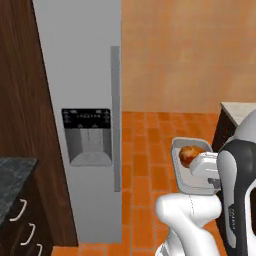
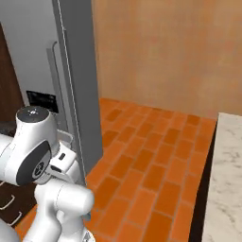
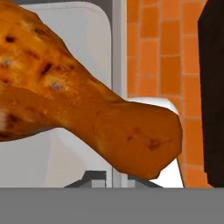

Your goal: Take the meat container that has the chicken drumstick and place it on the second highest rack of the freezer. Then take the vegetable container that has the onion and sweet potato and place it on the highest rack of the freezer.

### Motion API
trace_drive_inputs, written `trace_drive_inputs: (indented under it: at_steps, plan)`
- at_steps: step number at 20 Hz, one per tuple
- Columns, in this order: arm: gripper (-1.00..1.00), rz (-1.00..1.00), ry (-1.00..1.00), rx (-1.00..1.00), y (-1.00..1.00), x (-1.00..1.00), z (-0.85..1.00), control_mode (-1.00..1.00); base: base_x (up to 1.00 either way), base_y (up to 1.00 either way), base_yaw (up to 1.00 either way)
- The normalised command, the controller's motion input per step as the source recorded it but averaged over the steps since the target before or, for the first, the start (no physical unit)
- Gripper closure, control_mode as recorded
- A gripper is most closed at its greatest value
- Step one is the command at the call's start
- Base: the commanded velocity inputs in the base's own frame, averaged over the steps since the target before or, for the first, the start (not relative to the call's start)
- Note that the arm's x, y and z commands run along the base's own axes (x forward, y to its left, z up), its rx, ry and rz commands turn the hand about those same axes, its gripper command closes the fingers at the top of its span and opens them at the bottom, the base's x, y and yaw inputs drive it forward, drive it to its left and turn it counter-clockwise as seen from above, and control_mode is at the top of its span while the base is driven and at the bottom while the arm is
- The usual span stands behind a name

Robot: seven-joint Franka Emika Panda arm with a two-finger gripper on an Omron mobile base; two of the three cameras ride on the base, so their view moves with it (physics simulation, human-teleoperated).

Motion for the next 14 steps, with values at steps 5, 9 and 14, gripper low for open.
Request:
trace_drive_inputs:
  at_steps: [5,9,14]
  plan:
    - [1.00,0.00,0.00,0.00,0.00,0.00,0.00,1.00,0.65,-0.64,-0.46]
    - [1.00,0.00,0.00,0.00,0.00,0.00,0.00,1.00,1.00,-0.07,-0.03]
    - [1.00,0.00,0.00,0.00,0.00,0.00,0.00,1.00,0.97,-0.24,0.09]
